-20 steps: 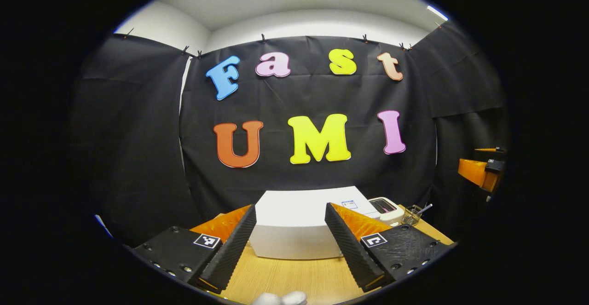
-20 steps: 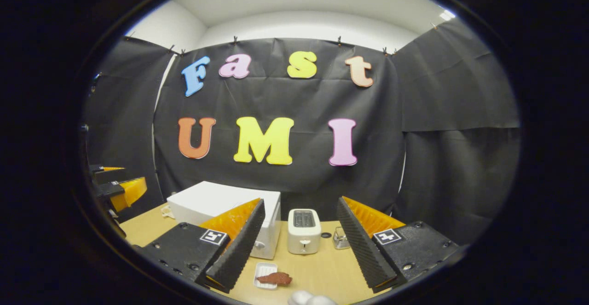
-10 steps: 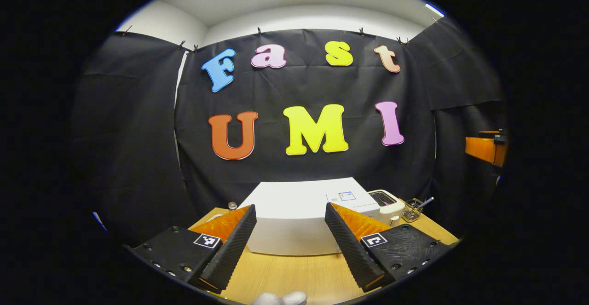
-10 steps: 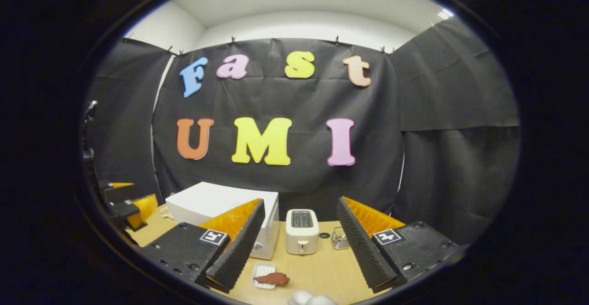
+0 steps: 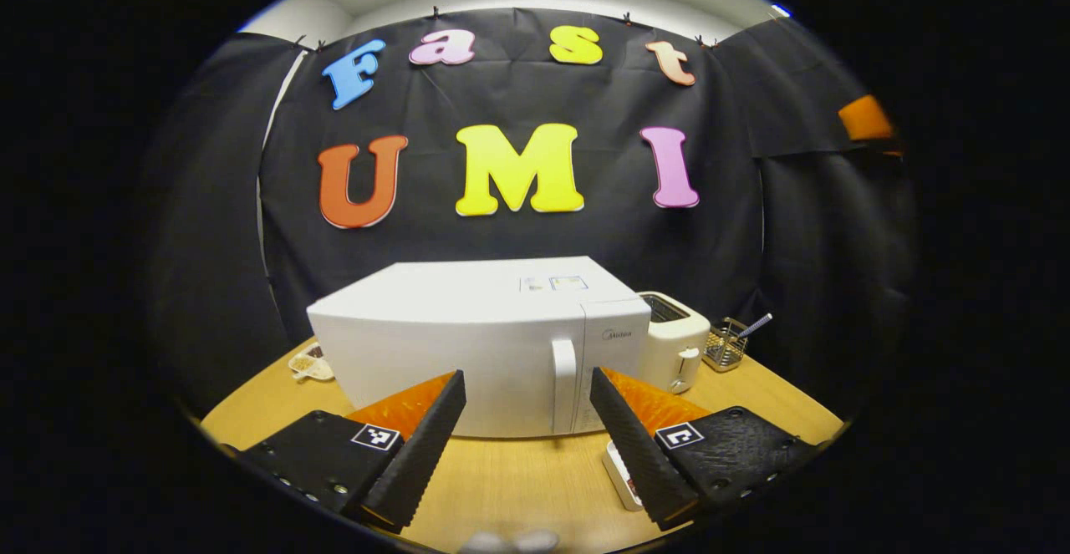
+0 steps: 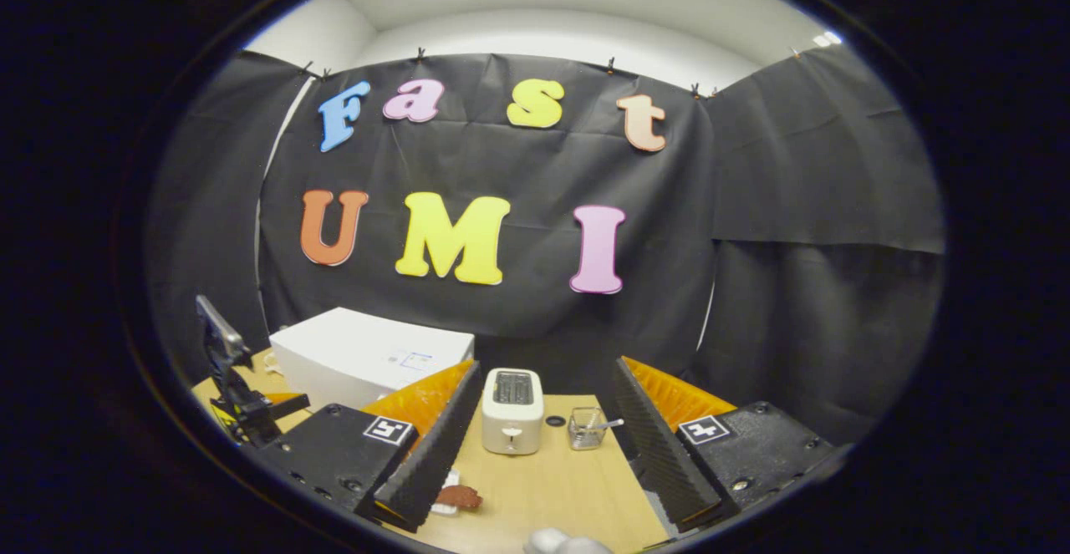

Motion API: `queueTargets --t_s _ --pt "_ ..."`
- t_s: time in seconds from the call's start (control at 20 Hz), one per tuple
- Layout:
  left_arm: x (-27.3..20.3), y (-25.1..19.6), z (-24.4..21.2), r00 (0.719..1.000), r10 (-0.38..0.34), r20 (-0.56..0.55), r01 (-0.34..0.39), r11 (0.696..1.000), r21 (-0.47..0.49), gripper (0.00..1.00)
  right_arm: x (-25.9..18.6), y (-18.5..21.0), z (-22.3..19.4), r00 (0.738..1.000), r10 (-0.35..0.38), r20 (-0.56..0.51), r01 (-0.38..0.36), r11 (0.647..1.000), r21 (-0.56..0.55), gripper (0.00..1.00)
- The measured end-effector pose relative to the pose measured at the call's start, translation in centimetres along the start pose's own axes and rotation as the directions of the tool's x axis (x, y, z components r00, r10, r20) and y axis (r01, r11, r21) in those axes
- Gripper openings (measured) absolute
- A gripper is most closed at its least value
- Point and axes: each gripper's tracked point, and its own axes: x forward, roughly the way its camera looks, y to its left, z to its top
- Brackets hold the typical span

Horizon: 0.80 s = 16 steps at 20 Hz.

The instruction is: Open the microwave oven with the left hand, put the food in, and close the microwave oven.

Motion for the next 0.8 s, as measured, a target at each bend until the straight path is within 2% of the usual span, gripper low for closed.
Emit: queueTargets --t_s 0.3,0.55,0.6,0.65,0.75,0.8 --pt "7.9 -1.8 -4.0 0.999 0.009 -0.039 -0.009 1.000 0.000 0.95 -0.9 -1.4 -1.0 0.999 -0.044 -0.023 0.043 0.999 -0.032 1.00" --pt "9.8 -2.2 -3.8 1.000 0.010 -0.011 -0.009 1.000 0.017 0.95 -1.0 -2.5 -1.8 0.996 -0.070 -0.046 0.068 0.997 -0.044 1.00" --pt "10.0 -2.5 -3.6 1.000 0.002 -0.003 -0.002 1.000 0.014 0.95 -1.0 -2.6 -1.9 0.996 -0.073 -0.049 0.071 0.997 -0.041 0.95" --pt "10.0 -2.4 -3.7 1.000 0.012 -0.007 -0.012 1.000 0.015 0.94 -1.0 -2.8 -1.9 0.996 -0.077 -0.052 0.075 0.996 -0.041 1.00" --pt "10.1 -2.0 -3.8 1.000 0.024 -0.004 -0.024 1.000 0.009 0.83 -1.3 -3.0 -2.1 0.995 -0.082 -0.052 0.080 0.996 -0.049 1.00" --pt "10.3 -2.2 -4.2 1.000 0.007 -0.016 -0.007 1.000 -0.002 0.66 -1.3 -3.1 -2.1 0.995 -0.082 -0.054 0.079 0.995 -0.054 0.96"
